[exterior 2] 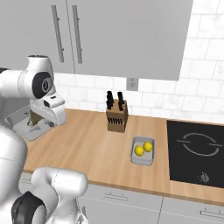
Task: Take the meat container that has the fish and place it on the second highest rack of the freezer. Then take the vegetable container that has the lemons and place it on the highest rack of the freezer.
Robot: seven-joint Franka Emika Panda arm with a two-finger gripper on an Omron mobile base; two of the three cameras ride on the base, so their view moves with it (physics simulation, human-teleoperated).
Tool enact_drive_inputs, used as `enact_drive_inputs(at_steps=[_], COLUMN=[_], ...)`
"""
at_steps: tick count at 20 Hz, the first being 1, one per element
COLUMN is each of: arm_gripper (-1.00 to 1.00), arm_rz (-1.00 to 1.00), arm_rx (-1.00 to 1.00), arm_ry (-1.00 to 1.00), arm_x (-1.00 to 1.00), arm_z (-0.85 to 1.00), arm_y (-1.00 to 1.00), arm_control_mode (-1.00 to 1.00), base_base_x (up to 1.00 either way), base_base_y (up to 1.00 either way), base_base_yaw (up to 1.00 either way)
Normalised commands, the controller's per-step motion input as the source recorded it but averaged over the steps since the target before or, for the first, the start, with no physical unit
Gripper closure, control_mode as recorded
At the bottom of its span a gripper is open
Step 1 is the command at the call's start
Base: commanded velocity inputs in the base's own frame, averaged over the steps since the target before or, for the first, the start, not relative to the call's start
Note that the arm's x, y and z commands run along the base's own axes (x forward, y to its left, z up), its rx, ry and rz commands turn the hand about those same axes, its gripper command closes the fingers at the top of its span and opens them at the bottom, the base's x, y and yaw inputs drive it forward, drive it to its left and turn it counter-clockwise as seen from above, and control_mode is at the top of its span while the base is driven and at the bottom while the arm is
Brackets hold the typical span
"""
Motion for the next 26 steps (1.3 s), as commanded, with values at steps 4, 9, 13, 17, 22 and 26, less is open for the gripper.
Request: enact_drive_inputs(at_steps=[4, 9, 13, 17, 22, 26], arm_gripper=[1.0, 1.0, 1.0, 1.0, 1.0, 1.0], arm_rz=[0.38, 0.08, 0.0, 0.0, 0.0, 0.0], arm_rx=[0.24, 0.07, 0.0, 0.0, 0.0, 0.0], arm_ry=[-0.08, -0.02, -0.01, -0.05, 0.0, 0.0], arm_x=[0.0, -0.13, -0.4, -0.63, -0.15, -0.08], arm_z=[0.46, 0.34, 0.23, 0.19, 0.02, 0.0], arm_y=[0.0, 0.0, 0.02, 0.0, 0.0, 0.0], arm_control_mode=[-1.0, -1.0, -1.0, -1.0, -1.0, 1.0], base_base_x=[0.0, 0.0, 0.0, 0.0, 0.0, -0.38], base_base_y=[0.0, 0.0, 0.0, 0.0, 0.0, 0.01], base_base_yaw=[0.0, 0.0, 0.0, 0.0, 0.0, 0.0])
